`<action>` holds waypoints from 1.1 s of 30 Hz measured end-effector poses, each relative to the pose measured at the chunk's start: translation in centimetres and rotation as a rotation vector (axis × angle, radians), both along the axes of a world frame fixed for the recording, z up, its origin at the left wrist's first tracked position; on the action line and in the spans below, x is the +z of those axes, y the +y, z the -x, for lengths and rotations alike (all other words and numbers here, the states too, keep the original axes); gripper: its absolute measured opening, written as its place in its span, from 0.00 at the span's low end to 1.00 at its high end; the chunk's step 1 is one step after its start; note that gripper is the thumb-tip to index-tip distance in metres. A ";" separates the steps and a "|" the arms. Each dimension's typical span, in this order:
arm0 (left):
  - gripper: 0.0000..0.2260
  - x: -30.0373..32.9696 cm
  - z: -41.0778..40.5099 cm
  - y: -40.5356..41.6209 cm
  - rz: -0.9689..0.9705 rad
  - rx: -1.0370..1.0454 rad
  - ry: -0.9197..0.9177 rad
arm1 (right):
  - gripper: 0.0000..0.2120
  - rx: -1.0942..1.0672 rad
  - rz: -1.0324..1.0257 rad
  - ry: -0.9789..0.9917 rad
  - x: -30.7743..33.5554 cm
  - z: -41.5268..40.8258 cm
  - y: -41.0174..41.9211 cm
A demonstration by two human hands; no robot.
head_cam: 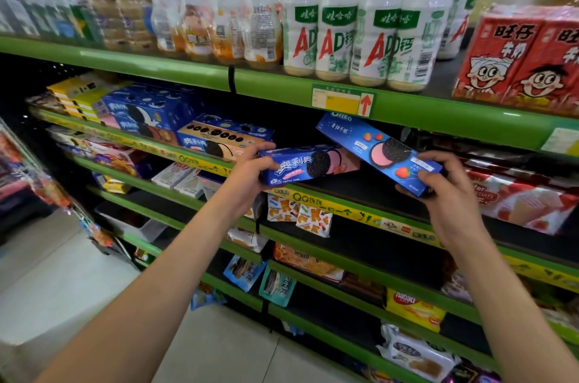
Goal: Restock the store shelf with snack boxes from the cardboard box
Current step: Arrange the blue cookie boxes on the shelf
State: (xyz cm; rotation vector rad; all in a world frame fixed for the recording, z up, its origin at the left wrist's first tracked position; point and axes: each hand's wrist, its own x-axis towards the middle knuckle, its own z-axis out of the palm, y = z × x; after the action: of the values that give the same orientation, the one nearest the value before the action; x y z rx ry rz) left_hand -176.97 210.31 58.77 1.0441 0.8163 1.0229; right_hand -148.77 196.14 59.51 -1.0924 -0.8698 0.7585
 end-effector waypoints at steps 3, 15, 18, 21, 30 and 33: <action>0.19 0.0 -0.4 -0.1 0.003 -0.031 0.006 | 0.22 -0.033 0.002 -0.061 0.0 0.4 0.3; 0.13 0.4 -0.9 0.2 0.092 0.018 -0.048 | 0.31 0.016 -0.027 0.094 -0.3 -1.6 0.8; 0.15 0.4 -0.9 0.3 0.118 0.021 -0.058 | 0.35 0.096 0.128 -0.099 0.0 -1.6 1.5; 0.17 -0.1 -0.7 0.4 0.136 0.010 -0.042 | 0.34 0.066 0.251 -0.497 0.8 -1.4 2.1; 0.14 -0.8 -1.8 0.7 0.114 0.015 -0.023 | 0.32 -0.215 -0.024 -1.195 -0.2 2.2 1.9; 0.20 -0.5 -3.5 0.5 0.054 -0.005 0.030 | 0.33 -0.299 -0.109 -1.374 -1.3 3.6 1.9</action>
State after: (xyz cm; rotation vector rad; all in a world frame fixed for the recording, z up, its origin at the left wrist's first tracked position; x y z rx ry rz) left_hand -173.44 210.85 58.25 1.0175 0.8605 0.9777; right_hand -152.41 198.06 58.24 -1.5667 -1.7787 -0.4290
